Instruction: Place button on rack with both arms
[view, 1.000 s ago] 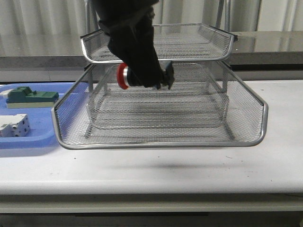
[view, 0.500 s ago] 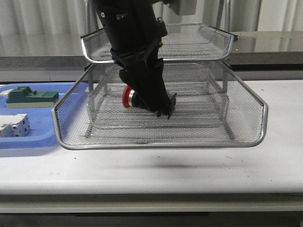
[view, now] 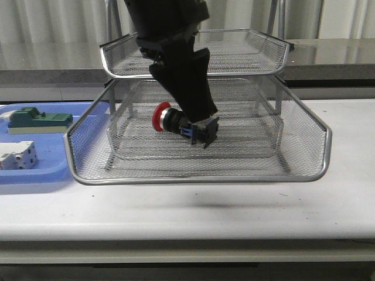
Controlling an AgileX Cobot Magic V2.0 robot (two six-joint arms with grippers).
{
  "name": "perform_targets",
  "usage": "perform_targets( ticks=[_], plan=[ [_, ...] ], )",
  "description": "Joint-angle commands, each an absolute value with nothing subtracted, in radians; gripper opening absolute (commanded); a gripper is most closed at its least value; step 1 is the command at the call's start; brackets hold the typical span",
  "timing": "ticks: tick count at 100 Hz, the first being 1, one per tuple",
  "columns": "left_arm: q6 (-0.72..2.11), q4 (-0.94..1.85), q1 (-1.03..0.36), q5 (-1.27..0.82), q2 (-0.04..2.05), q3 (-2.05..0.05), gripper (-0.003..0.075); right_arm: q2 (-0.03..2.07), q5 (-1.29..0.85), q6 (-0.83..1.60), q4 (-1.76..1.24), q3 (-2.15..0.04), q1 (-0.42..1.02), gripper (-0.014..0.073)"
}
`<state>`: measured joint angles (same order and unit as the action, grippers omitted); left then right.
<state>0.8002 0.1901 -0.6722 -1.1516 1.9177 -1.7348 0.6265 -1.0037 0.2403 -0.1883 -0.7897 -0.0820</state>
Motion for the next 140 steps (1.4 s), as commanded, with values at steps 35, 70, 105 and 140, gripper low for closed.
perform_targets(
  ticks=[35, 70, 105, 140],
  plan=[
    [0.570, 0.133, -0.648, -1.282, 1.750, -1.800, 0.0519, 0.626, -0.950, 0.239, -0.196, -0.813, -0.081, -0.0060],
    [0.491, 0.127, -0.463, -1.274, 1.583, -1.710, 0.0492, 0.626, -0.950, 0.239, -0.196, -0.813, -0.081, -0.0060],
    [0.379, 0.133, -0.162, -1.027, 1.303, -1.376, 0.0492, 0.626, -0.950, 0.239, -0.196, -0.813, -0.081, -0.0060],
    [0.379, 0.176, -0.054, -0.654, 0.899, -0.966, 0.0492, 0.626, -0.950, 0.239, -0.196, -0.813, -0.081, -0.0060]
  ],
)
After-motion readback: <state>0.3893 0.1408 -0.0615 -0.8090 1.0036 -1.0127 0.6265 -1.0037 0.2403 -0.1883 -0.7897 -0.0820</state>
